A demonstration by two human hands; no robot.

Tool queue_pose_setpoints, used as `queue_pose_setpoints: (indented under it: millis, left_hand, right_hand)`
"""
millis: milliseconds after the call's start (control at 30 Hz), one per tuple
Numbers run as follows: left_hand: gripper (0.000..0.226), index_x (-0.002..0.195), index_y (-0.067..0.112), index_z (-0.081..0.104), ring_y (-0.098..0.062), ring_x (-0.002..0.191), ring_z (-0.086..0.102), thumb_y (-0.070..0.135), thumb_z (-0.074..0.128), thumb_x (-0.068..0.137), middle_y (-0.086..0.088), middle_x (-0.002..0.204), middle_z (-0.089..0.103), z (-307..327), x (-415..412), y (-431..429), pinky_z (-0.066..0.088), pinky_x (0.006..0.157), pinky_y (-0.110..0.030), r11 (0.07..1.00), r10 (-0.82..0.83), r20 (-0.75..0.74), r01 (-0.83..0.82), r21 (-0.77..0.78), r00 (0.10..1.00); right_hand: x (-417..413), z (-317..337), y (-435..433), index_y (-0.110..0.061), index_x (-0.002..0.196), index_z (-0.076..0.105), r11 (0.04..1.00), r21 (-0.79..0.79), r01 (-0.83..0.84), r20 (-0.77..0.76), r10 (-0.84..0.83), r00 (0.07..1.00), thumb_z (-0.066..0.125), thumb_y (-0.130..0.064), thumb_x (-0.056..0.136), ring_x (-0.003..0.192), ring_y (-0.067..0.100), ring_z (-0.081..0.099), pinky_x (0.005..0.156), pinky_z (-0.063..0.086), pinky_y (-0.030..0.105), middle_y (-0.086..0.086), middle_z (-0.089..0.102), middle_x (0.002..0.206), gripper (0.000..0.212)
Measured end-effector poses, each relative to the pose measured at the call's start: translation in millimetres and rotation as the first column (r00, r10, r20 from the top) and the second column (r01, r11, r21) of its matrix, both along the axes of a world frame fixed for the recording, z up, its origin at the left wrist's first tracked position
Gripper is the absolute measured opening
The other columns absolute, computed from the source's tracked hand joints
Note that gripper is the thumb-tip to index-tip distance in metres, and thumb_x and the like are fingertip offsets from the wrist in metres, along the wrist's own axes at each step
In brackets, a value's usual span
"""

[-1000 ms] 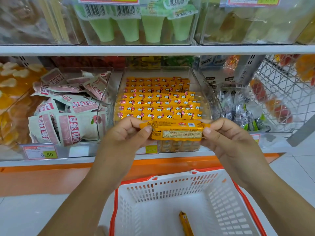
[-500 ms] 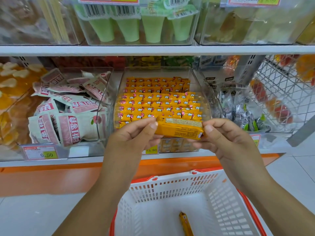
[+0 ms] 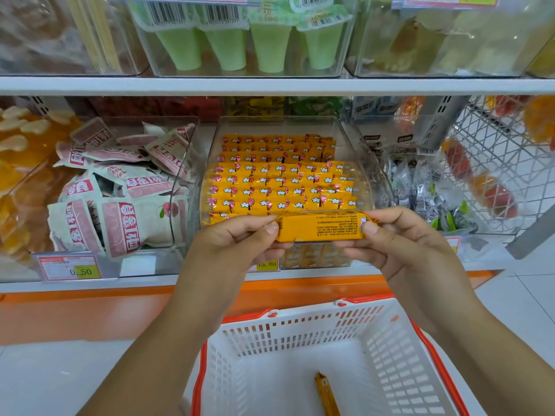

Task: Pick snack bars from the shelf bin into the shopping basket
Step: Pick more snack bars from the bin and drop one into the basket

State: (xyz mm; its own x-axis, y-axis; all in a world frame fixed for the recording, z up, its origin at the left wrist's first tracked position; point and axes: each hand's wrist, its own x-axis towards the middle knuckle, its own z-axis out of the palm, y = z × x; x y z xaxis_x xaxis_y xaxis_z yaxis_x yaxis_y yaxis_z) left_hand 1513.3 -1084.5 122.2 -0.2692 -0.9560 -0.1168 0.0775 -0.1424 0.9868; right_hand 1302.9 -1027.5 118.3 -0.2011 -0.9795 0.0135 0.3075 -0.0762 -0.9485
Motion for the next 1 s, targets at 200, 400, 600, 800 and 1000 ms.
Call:
queue_pose_setpoints:
  millis: [200,400,600,800,1000]
  left_hand:
    - [0.018,0.102,0.016,0.073,-0.019,0.090,0.075,0.012,0.061,0.090,-0.004,0.092,0.078,3,0,1,0.059,0.078,-0.022,1.000,-0.010,0.019,0.010,0.003,1.000]
    - [0.029,0.102,0.024,0.070,-0.015,0.088,0.075,0.025,0.066,0.073,-0.004,0.092,0.078,6,7,1,0.058,0.079,-0.020,0.995,-0.100,0.024,0.100,-0.011,0.995]
    - [0.034,0.066,0.006,0.065,-0.016,0.055,0.067,0.026,0.059,0.093,-0.008,0.060,0.068,-8,0,-3,0.055,0.056,-0.020,0.990,-0.014,0.287,0.054,-0.134,0.958]
    - [0.030,0.066,0.023,0.061,-0.009,0.062,0.059,0.038,0.057,0.092,0.002,0.063,0.063,-14,-18,-17,0.049,0.058,-0.025,0.911,0.100,0.521,0.132,-0.390,0.848]
    - [0.033,0.126,0.039,0.063,-0.001,0.100,0.058,0.039,0.058,0.093,0.022,0.109,0.063,-16,-40,-54,0.052,0.087,-0.030,0.839,0.224,0.614,0.172,-0.517,0.757]
  right_hand:
    - [-1,0,-1,-0.013,0.078,0.070,1.000,0.024,-0.009,0.037,0.008,0.999,0.071,-0.021,0.065,0.084,0.035,0.074,0.066,0.059,0.026,0.023,0.072,0.092,0.016]
    - [-6,5,2,-0.002,0.111,0.059,0.997,0.052,-0.063,0.027,0.062,0.998,0.072,-0.014,0.064,0.093,0.034,0.072,0.075,0.059,0.028,0.018,0.073,0.098,0.050]
    - [-3,-1,-1,-0.008,0.088,0.059,0.995,0.100,-0.006,0.029,0.004,1.000,0.080,-0.028,0.064,0.085,0.037,0.073,0.067,0.058,0.030,0.031,0.062,0.095,0.037]
    - [-9,5,-14,-0.004,0.108,0.058,0.993,0.100,0.062,-0.024,-0.060,0.998,0.071,-0.020,0.070,0.086,0.031,0.073,0.066,0.058,0.026,0.011,0.074,0.090,0.043]
    - [-39,25,-53,-0.025,0.103,0.059,0.953,-0.145,0.264,-0.519,-0.301,0.800,0.069,-0.005,0.085,0.084,0.004,0.072,0.072,0.053,0.013,-0.015,0.074,0.096,0.029]
